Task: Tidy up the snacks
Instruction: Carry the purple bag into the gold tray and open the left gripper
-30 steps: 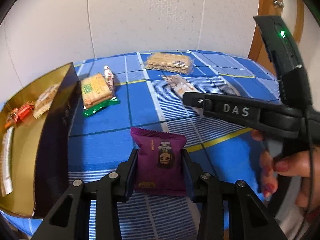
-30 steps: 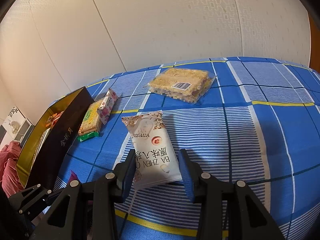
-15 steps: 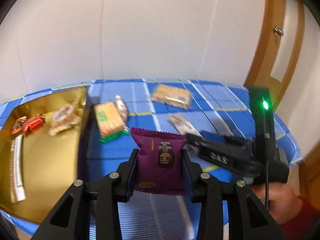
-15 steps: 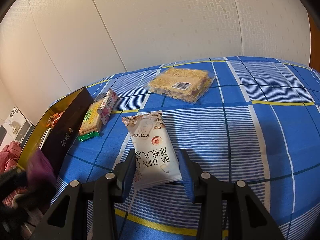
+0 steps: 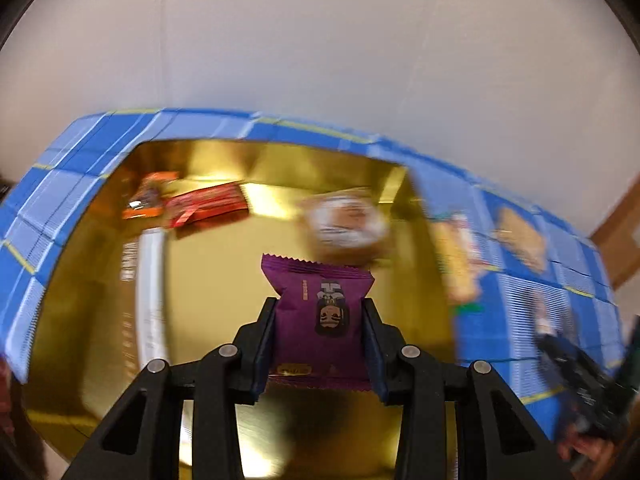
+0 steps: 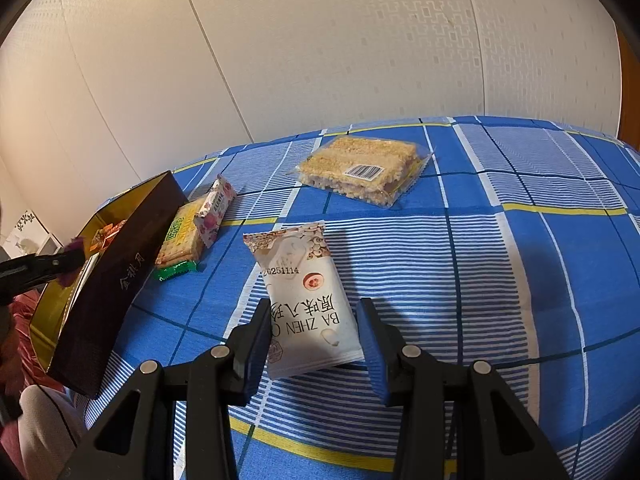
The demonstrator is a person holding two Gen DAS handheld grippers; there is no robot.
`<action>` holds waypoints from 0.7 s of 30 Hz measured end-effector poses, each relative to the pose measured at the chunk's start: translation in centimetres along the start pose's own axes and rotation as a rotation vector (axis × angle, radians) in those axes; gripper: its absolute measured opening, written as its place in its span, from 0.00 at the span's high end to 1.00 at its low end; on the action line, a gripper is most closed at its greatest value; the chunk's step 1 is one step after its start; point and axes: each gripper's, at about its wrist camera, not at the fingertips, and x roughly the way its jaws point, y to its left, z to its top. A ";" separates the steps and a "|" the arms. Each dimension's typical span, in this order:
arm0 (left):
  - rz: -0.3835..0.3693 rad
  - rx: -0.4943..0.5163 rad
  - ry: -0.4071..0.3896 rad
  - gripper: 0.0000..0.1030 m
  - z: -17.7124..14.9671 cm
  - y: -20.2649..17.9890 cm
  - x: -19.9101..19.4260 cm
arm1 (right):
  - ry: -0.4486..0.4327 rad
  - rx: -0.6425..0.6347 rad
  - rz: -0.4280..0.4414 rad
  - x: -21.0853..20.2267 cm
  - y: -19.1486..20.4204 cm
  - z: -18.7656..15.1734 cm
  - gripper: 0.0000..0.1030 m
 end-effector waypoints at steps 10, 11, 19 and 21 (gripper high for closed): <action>0.049 -0.099 0.191 0.61 2.1 5.3 4.7 | -0.001 -0.006 -0.003 0.0 0.0 0.0 0.58; 0.052 -0.091 0.201 0.61 2.4 5.4 4.8 | -0.001 -0.007 -0.004 0.0 0.0 0.0 0.58; 0.152 -0.034 0.193 0.61 4.6 6.6 5.5 | -0.002 -0.013 -0.009 -0.1 0.1 0.0 0.58; 0.181 -0.038 0.183 0.60 5.3 7.3 5.9 | -0.002 -0.013 -0.009 -0.1 0.1 0.0 0.58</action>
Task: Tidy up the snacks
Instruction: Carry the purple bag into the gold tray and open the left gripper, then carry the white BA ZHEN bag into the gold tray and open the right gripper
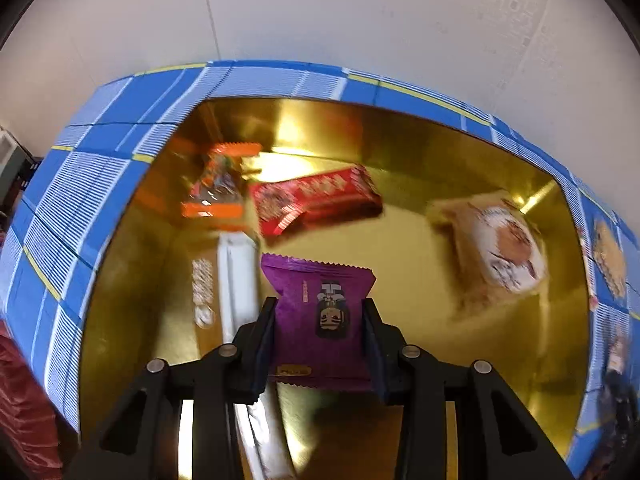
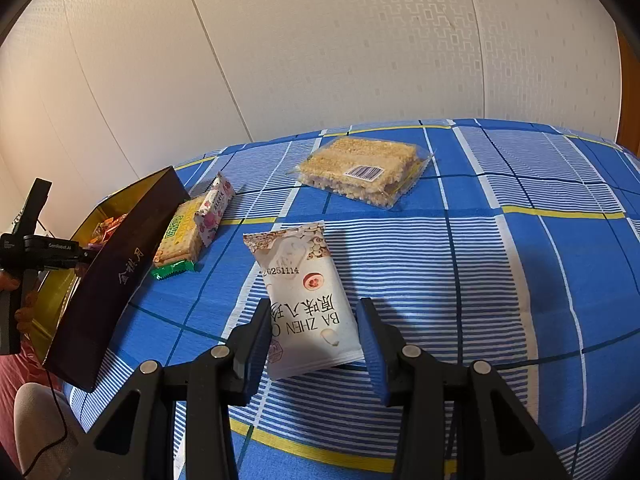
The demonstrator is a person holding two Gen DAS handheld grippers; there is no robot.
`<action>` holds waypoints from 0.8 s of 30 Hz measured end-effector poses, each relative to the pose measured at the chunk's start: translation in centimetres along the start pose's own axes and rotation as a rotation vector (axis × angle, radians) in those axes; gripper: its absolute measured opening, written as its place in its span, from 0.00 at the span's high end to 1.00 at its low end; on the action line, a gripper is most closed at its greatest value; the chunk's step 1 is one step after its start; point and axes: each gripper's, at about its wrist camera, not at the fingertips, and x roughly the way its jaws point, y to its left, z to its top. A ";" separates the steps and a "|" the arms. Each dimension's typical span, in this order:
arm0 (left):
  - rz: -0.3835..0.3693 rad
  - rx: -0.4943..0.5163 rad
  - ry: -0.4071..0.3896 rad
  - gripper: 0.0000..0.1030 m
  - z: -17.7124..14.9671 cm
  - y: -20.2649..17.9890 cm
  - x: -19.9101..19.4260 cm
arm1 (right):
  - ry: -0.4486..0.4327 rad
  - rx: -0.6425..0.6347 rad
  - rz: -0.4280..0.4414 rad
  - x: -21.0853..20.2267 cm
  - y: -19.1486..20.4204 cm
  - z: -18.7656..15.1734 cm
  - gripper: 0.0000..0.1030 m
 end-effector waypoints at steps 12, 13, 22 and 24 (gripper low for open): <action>0.000 -0.066 -0.077 0.39 -1.5 3.4 -2.1 | 0.000 -0.003 -0.001 0.0 0.0 0.0 0.58; -0.019 -0.077 -0.100 0.39 -2.0 3.4 -2.8 | 0.000 -0.003 -0.001 0.0 0.0 0.0 0.58; -0.076 -0.080 -0.287 0.39 -7.9 0.6 -7.4 | 0.000 -0.007 -0.005 0.0 0.0 0.0 0.58; -0.085 -0.075 -0.303 0.39 -9.0 0.3 -7.8 | 0.000 -0.008 -0.005 0.0 0.1 0.0 0.58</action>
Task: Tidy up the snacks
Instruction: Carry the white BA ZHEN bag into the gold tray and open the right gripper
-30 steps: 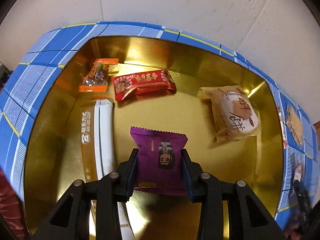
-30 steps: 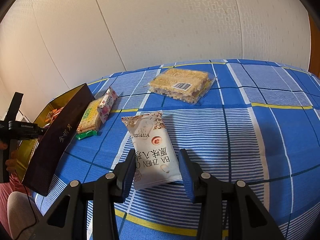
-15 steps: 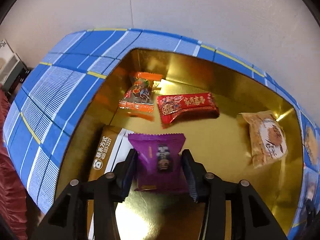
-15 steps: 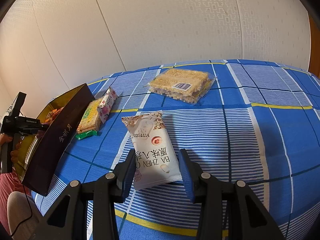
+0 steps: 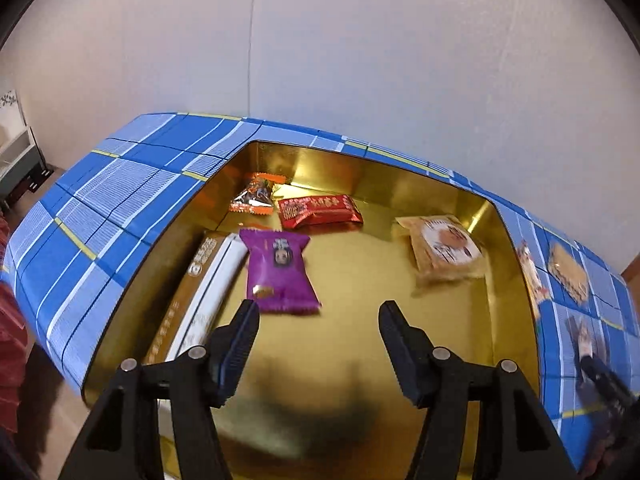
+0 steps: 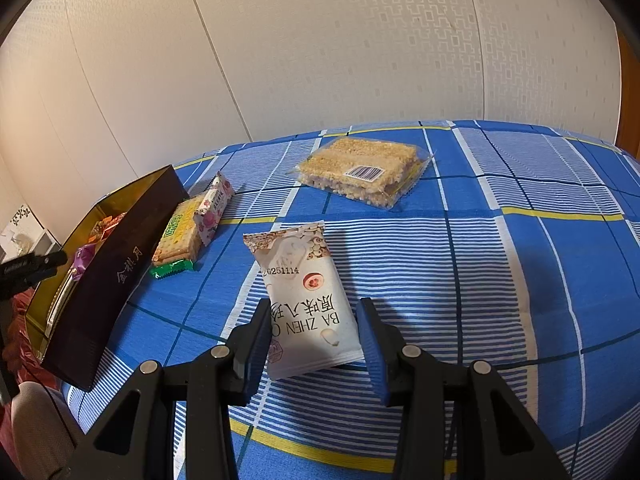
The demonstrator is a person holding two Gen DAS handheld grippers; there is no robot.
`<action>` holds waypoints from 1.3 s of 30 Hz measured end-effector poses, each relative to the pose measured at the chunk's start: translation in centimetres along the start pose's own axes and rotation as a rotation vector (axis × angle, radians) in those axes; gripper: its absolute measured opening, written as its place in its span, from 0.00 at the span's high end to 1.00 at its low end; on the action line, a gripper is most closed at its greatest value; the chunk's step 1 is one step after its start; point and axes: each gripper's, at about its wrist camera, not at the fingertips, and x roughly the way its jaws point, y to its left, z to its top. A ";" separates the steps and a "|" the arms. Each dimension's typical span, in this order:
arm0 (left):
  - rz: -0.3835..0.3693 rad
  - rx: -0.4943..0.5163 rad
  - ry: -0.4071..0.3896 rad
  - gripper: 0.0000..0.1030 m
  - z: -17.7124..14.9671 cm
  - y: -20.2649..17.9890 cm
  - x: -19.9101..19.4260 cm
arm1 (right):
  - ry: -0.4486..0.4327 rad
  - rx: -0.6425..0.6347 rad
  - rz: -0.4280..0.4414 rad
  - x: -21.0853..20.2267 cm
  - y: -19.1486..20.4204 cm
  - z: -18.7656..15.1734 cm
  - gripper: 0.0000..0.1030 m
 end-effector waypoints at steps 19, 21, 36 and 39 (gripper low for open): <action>-0.017 0.061 -0.094 0.39 -4.6 0.6 -1.3 | -0.022 -0.039 0.006 -0.7 1.5 0.0 0.59; -0.018 0.060 -0.090 0.39 -4.8 0.7 -1.2 | -0.019 -0.049 0.019 -1.1 2.5 0.3 0.59; -0.010 0.100 -0.135 0.36 -5.2 0.4 -2.2 | 0.032 -0.396 0.168 -0.2 18.8 5.4 0.59; -0.020 0.104 -0.142 0.31 -5.3 0.3 -2.4 | 0.099 -0.443 0.159 1.8 21.9 5.7 0.59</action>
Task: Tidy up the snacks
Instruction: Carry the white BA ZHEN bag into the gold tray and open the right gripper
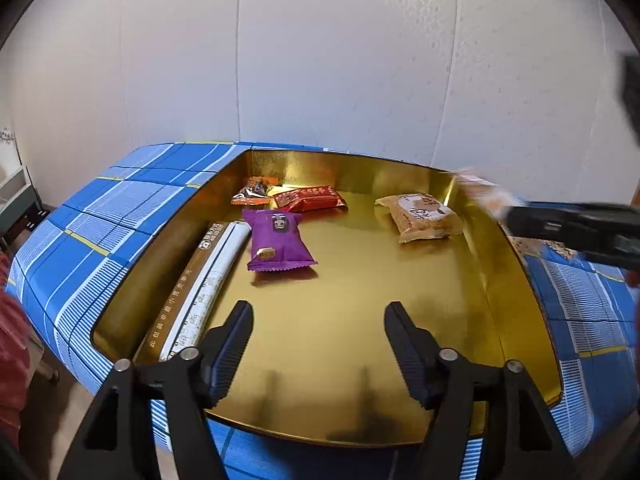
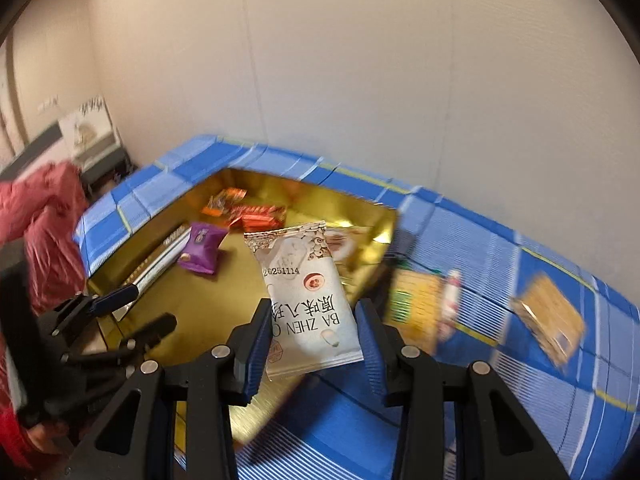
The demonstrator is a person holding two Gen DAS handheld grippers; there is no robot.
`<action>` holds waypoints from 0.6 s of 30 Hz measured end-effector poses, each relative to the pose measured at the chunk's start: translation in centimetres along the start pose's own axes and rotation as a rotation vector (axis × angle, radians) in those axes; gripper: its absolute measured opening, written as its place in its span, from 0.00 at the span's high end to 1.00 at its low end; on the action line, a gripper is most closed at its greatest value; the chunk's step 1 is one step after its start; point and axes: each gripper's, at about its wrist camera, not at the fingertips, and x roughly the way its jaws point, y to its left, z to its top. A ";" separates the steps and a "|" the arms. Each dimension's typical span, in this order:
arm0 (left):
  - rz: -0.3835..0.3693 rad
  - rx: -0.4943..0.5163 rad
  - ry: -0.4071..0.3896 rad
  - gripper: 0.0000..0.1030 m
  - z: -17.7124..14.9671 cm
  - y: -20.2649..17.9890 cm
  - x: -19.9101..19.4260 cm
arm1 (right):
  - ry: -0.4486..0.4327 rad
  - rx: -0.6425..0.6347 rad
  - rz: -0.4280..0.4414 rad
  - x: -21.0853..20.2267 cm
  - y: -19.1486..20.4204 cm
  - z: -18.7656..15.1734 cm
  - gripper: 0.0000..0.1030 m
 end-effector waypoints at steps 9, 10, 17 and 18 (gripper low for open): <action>-0.006 -0.013 -0.006 0.31 0.1 0.3 0.0 | 0.135 -0.028 0.049 5.9 4.2 3.7 0.59; -0.007 -0.024 -0.003 0.31 0.1 0.5 0.0 | 0.152 -0.034 0.044 6.6 4.5 4.0 0.59; -0.005 -0.099 0.015 0.31 0.2 2.1 0.4 | 0.217 -0.028 0.028 10.3 5.8 4.7 0.59; -0.003 -0.102 0.013 0.31 0.2 2.2 0.4 | 0.221 -0.027 0.026 10.5 5.8 4.7 0.59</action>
